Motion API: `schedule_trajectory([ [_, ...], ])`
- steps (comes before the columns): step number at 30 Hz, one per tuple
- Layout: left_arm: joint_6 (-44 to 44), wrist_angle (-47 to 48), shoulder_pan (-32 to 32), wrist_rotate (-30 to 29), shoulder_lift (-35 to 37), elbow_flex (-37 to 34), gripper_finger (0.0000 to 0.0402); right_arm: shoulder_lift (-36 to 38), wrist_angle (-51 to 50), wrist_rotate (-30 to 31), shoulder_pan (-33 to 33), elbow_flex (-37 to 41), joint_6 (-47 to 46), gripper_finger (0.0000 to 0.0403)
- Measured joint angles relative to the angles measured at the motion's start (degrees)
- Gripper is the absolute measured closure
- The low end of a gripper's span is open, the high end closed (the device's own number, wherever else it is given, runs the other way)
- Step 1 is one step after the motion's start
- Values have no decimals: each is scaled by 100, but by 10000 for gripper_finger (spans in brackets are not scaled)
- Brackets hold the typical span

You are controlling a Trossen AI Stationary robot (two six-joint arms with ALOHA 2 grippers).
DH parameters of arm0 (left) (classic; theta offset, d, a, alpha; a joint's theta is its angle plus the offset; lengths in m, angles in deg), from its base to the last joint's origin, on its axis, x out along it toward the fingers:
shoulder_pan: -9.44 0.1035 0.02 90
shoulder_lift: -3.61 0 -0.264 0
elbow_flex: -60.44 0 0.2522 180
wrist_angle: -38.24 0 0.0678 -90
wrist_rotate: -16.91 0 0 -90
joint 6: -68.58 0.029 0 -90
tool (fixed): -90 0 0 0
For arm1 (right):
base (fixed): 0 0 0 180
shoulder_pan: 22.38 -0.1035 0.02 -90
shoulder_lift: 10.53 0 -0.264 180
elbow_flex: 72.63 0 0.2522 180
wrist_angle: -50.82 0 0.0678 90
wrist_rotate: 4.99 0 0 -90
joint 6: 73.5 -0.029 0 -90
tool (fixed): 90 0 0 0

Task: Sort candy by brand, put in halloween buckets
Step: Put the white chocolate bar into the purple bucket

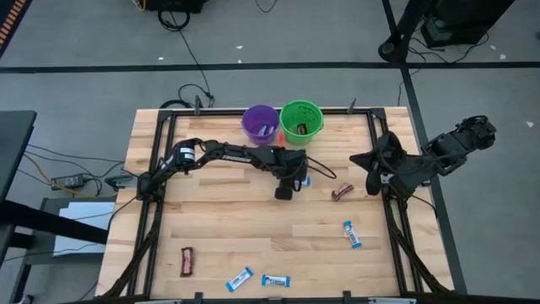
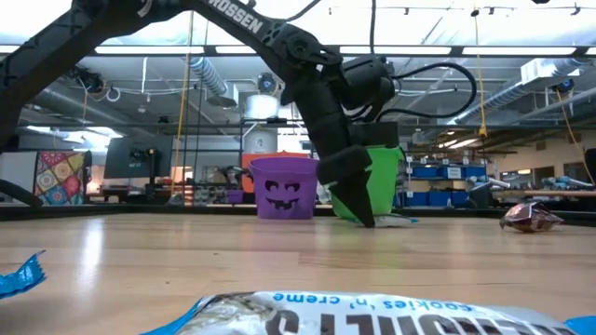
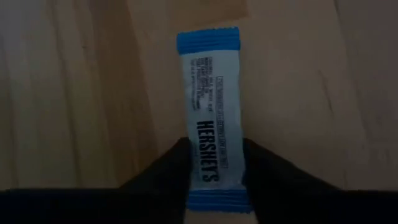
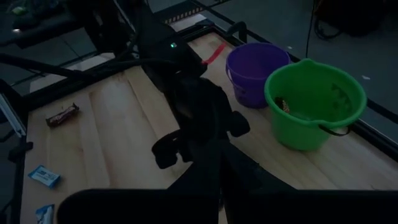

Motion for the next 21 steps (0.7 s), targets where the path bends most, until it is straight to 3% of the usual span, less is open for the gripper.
schedule_trajectory([
  [5, -53, 113, 7, 66, 7, 24, 371, -13, 38, -8, 0, 0, 40, 393],
  [7, -152, 145, 9, 72, 9, 28, 392, -15, 53, -10, 0, 0, 64, 393],
  [13, -571, 324, 24, 499, 2, 117, 396, -17, 59, -10, 0, 0, 80, 393],
  [21, -1027, 549, 18, 1217, -39, 886, 400, -17, 57, -10, 0, 0, 127, 393],
])
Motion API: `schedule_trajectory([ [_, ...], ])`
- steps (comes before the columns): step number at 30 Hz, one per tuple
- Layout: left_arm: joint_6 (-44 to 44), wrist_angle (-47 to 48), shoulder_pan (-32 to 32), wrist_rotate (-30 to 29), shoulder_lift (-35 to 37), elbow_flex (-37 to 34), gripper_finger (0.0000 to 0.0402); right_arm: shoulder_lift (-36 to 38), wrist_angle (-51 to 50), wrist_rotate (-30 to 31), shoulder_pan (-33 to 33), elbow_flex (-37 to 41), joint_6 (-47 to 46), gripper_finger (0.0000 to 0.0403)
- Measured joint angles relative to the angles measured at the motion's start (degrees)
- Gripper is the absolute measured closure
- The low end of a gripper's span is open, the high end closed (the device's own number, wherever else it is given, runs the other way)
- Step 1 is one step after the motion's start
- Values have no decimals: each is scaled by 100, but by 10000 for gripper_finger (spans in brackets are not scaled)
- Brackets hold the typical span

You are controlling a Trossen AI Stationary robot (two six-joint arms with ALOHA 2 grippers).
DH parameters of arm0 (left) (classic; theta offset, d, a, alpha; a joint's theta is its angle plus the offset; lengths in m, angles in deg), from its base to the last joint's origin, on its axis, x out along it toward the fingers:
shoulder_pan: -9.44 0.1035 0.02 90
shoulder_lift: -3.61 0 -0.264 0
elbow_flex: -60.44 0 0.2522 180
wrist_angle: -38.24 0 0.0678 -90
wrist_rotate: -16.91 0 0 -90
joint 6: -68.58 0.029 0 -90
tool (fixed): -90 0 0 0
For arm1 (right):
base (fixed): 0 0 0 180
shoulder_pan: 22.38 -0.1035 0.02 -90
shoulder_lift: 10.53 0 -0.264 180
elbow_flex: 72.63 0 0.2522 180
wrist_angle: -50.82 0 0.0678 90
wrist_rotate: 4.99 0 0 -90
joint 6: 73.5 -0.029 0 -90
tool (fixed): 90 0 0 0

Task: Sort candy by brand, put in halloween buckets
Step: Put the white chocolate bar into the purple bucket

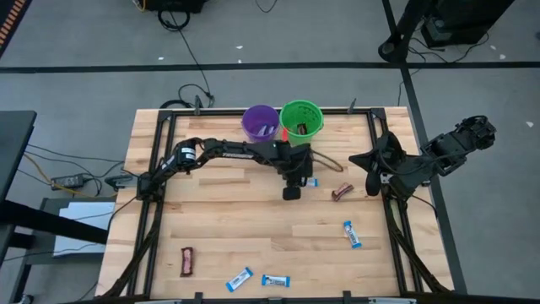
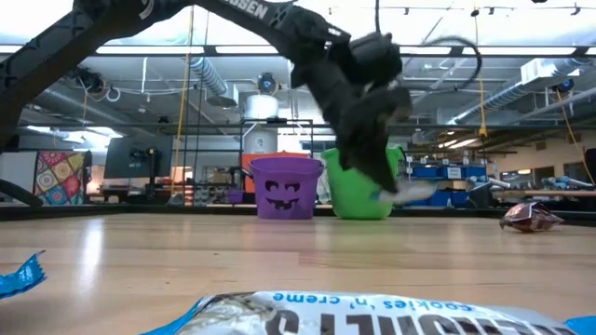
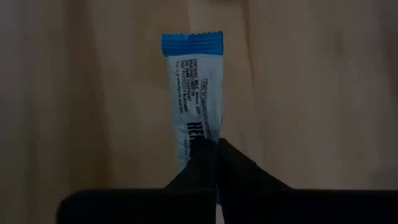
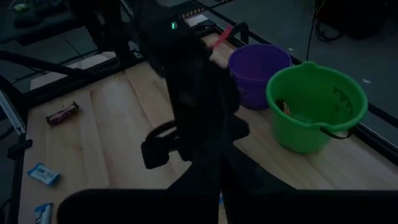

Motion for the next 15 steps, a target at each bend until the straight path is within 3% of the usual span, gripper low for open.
schedule_trajectory([
  [3, -295, -3, 60, 206, 2, 399, 400, 0, 0, 1, 0, 0, 0, 393],
  [7, -1282, -249, 221, 1226, 4, 1043, 401, 0, -40, 0, 0, 0, 0, 393],
  [15, -4235, -954, 734, 4785, 17, 1759, 401, 2, -313, 198, 0, 0, 62, 393],
])
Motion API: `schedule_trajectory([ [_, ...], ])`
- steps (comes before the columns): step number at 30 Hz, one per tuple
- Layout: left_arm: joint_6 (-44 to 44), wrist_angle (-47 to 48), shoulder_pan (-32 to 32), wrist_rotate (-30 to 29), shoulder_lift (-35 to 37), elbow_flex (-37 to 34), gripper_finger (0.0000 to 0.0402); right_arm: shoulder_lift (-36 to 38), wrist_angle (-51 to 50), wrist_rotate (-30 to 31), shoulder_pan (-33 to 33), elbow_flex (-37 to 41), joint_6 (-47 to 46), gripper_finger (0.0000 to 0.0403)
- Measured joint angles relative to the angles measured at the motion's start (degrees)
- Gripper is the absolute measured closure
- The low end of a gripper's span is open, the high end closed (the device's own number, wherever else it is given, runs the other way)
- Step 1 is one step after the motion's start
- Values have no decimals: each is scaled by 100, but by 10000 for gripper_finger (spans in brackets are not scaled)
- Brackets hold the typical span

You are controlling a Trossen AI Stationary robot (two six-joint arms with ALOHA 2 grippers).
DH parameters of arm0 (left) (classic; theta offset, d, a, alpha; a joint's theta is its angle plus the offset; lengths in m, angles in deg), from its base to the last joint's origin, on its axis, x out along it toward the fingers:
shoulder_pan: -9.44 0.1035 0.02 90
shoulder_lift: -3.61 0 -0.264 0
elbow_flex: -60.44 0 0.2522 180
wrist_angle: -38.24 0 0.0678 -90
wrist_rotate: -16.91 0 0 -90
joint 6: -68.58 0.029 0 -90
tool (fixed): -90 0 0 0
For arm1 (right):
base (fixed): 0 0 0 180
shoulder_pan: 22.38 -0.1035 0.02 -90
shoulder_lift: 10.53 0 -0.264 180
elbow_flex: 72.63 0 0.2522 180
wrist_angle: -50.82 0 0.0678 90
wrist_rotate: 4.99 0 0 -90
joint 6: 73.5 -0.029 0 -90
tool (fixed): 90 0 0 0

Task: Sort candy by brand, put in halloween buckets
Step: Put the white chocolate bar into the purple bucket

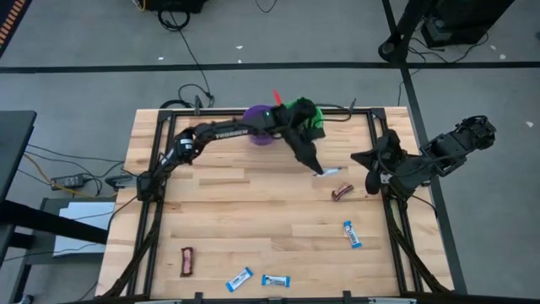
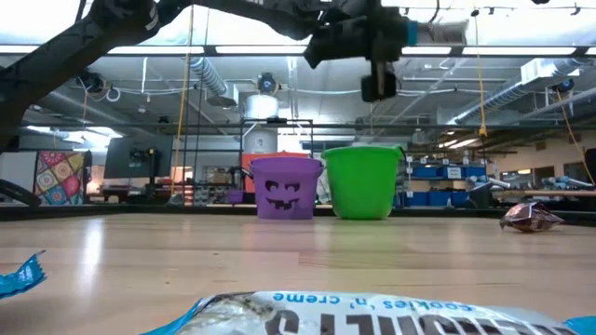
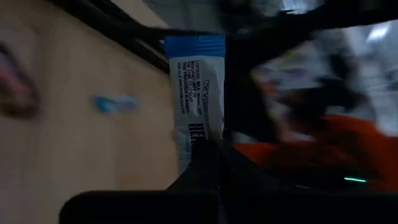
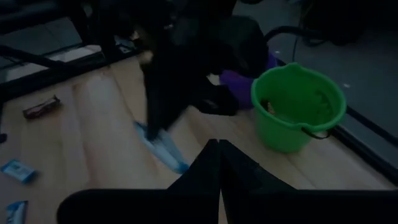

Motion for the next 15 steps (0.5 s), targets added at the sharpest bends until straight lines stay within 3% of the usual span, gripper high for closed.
schedule_trajectory([
  [4, -563, 17, 32, 848, 7, 52, 401, 0, 2, 160, 0, 0, 184, 391],
  [15, -561, 355, -213, 737, 9, 52, 401, 3, 2, 380, 1, 0, 562, 387],
])
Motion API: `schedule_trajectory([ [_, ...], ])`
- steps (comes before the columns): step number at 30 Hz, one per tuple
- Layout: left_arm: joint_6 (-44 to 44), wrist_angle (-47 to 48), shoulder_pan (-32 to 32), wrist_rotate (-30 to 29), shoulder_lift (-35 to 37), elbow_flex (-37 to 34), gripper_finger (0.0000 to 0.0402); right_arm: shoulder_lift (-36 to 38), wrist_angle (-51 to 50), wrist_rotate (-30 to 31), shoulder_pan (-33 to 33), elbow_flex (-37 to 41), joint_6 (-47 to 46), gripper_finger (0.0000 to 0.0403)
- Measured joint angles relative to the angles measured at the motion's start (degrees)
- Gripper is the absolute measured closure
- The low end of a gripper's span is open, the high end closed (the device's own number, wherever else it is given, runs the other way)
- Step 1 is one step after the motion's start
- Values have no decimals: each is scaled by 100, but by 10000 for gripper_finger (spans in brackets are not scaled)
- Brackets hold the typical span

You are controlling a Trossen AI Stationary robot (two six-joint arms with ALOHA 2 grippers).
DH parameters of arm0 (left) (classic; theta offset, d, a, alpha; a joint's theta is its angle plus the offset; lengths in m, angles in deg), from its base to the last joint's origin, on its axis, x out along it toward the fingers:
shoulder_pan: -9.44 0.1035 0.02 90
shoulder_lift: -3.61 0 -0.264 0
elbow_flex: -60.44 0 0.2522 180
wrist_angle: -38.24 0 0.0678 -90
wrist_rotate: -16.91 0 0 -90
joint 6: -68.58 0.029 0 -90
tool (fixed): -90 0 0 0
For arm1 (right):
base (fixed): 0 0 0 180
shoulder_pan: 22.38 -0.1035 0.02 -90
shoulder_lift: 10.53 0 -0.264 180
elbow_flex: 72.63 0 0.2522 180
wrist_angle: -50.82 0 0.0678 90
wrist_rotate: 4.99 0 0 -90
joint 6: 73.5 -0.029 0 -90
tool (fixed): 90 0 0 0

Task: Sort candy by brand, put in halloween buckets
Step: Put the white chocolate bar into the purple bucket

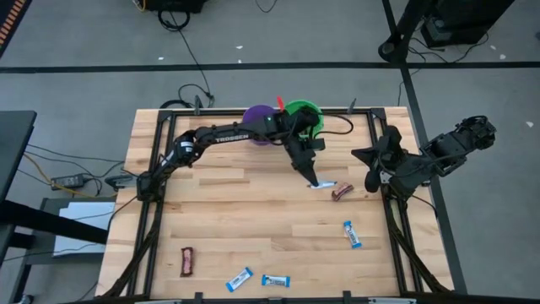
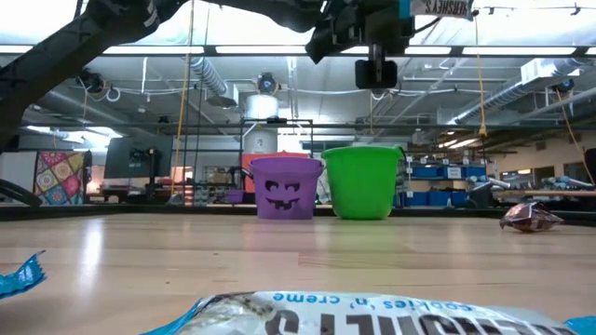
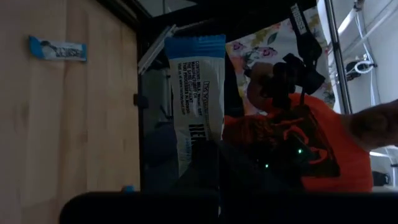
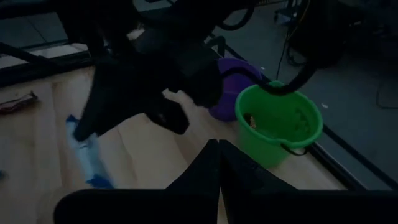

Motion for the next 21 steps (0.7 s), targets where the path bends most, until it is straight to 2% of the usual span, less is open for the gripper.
schedule_trajectory([
  [5, 178, -304, -44, -231, 0, 0, 401, 25, 2, 62, 1, 0, 63, 386],
  [11, 920, -209, -26, -1074, 44, 0, 401, 61, 2, -31, 1, 0, -28, 387],
  [13, 1151, 101, 41, -1433, 123, 0, 401, 74, 2, -122, 1, 0, -45, 386],
  [16, 1892, 1000, 207, -2330, 353, 0, 401, 84, 2, -171, 1, 0, -66, 386],
  [21, 3057, 2596, 482, -4371, 809, 0, 401, 87, -11, -173, 1, 0, -55, 389],
])
